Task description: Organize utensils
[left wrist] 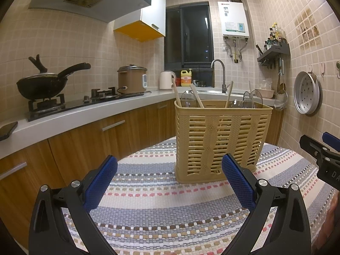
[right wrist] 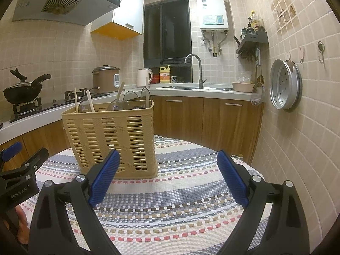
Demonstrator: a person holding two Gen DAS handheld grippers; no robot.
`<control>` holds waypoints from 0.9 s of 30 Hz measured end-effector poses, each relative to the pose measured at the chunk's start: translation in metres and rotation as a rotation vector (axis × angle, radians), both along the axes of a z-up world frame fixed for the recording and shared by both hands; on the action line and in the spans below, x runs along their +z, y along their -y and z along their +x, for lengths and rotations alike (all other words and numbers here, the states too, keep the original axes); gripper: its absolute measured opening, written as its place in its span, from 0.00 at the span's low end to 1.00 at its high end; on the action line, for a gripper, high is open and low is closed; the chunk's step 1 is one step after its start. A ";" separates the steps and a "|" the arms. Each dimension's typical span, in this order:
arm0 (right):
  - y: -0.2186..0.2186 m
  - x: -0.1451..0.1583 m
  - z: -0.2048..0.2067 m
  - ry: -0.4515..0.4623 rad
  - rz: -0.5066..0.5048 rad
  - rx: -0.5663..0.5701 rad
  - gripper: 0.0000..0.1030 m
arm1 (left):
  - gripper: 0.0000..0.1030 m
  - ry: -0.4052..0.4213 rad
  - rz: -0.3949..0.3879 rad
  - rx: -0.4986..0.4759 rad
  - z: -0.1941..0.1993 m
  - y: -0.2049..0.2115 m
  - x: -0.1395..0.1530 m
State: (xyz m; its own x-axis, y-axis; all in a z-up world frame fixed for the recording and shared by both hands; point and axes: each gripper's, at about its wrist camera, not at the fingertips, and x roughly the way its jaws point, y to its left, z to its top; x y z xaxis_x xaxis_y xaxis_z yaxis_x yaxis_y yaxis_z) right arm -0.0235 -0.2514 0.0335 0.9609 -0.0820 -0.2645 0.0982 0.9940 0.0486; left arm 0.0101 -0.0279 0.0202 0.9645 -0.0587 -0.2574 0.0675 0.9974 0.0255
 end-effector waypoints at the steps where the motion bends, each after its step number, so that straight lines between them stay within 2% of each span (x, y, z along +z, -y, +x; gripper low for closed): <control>1: 0.000 0.000 0.000 0.000 0.001 0.000 0.86 | 0.93 -0.001 0.000 0.000 0.000 0.000 0.000; 27: 0.002 0.001 0.000 -0.003 0.002 -0.002 0.88 | 0.93 -0.008 0.000 0.001 0.001 -0.001 -0.002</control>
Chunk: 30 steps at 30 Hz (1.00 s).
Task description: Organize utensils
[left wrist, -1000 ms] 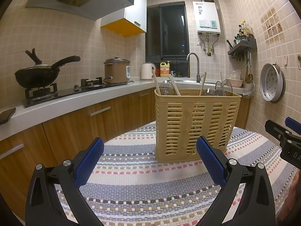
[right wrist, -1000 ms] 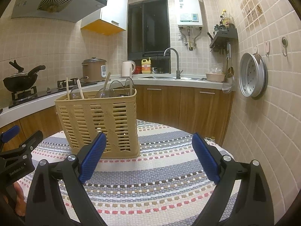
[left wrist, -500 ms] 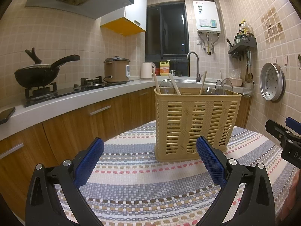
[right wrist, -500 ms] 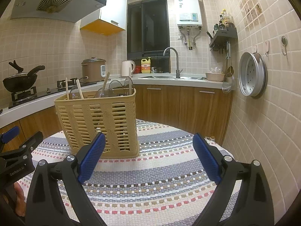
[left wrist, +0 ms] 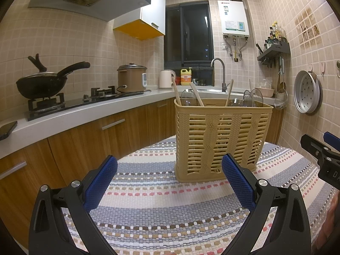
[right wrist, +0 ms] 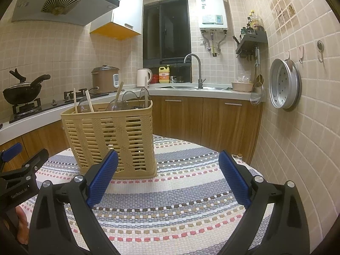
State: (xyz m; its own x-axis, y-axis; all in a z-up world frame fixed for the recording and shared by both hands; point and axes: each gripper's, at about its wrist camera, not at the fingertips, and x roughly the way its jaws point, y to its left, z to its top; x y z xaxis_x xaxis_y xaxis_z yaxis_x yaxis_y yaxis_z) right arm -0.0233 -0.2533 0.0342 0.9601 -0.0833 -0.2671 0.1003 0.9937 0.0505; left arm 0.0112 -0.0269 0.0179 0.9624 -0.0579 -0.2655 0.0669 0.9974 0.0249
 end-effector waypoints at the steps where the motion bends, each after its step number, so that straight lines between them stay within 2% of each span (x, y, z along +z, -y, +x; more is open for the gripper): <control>1: 0.000 0.000 0.000 0.000 0.000 0.000 0.88 | 0.93 -0.001 0.000 0.000 0.000 0.000 0.000; 25: 0.000 -0.001 -0.001 -0.001 0.001 -0.004 0.89 | 0.93 -0.002 0.002 -0.008 -0.001 0.000 -0.002; 30: 0.000 -0.001 -0.001 -0.001 0.000 -0.003 0.90 | 0.93 0.033 -0.009 0.007 -0.006 -0.003 0.000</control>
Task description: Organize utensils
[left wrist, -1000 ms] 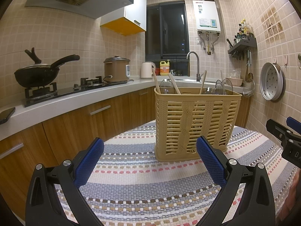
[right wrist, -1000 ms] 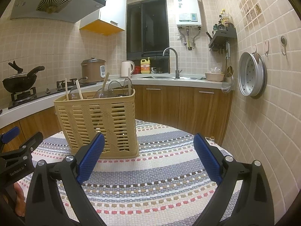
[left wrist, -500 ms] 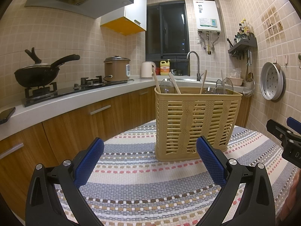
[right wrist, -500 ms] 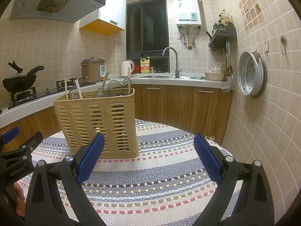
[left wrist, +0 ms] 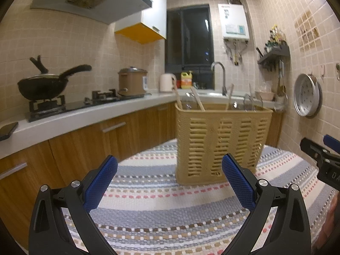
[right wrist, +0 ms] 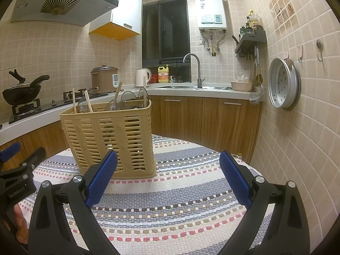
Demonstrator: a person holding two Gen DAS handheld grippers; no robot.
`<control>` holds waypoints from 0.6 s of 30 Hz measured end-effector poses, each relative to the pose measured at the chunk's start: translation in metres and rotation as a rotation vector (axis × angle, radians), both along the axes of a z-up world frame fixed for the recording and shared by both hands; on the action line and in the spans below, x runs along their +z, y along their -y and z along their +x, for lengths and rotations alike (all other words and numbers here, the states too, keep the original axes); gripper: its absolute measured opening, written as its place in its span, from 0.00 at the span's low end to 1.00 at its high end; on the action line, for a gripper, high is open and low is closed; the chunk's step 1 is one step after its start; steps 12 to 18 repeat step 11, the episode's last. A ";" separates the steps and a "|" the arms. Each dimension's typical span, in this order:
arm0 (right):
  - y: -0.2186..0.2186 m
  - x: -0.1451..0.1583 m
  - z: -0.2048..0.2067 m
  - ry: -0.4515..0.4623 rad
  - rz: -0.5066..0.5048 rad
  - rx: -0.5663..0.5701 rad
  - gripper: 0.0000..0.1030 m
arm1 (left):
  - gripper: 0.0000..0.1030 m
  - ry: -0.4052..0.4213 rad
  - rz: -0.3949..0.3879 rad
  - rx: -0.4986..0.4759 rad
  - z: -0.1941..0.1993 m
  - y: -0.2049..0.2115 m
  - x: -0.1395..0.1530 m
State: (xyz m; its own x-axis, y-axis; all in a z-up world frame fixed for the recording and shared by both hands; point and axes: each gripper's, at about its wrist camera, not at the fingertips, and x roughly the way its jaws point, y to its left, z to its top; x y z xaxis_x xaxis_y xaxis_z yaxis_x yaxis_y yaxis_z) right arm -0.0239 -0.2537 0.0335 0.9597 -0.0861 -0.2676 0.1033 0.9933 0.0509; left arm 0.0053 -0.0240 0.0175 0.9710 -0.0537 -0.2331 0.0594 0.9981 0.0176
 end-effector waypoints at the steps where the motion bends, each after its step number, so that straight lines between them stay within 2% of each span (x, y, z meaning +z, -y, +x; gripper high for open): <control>1: 0.000 0.000 0.000 0.000 0.000 0.000 0.90 | 0.93 -0.010 -0.007 -0.007 0.001 -0.001 0.000; 7: -0.001 -0.001 0.000 0.001 0.000 -0.005 0.90 | 0.93 -0.087 -0.052 -0.001 0.012 -0.008 -0.002; 18: -0.001 -0.001 -0.001 0.003 0.000 -0.006 0.90 | 0.93 -0.090 -0.057 -0.004 0.014 -0.010 -0.002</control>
